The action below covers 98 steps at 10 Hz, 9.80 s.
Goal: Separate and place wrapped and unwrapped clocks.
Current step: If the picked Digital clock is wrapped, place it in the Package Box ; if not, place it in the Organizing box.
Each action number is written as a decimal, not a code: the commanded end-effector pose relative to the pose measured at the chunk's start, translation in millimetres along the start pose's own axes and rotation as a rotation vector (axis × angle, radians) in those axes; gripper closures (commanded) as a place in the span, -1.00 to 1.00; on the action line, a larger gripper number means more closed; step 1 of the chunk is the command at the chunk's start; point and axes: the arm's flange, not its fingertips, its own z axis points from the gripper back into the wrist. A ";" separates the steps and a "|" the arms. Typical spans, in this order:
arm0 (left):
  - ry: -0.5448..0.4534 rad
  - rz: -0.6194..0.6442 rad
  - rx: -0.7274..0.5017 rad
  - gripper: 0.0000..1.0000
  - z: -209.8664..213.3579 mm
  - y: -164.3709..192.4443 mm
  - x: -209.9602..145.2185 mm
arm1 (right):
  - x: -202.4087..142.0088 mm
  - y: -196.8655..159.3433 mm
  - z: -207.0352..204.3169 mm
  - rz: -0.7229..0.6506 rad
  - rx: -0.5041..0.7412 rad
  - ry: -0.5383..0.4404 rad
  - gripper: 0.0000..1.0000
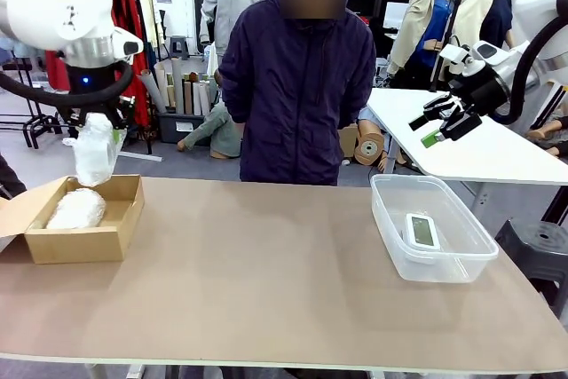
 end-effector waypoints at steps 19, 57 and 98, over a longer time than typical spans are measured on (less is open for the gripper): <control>0.036 -0.092 -0.093 1.00 -136.0 14.0 45.4 | -1.2 3.1 -1.3 0.024 -0.010 0.018 -1.00; 0.054 -0.106 -0.164 -1.00 -199.2 26.5 35.6 | -1.2 3.1 -1.3 0.024 -0.010 0.018 -1.00; -0.266 -1.759 -0.584 -1.00 -58.0 6.6 -1.7 | -1.2 3.1 -1.3 0.024 -0.010 0.018 -1.00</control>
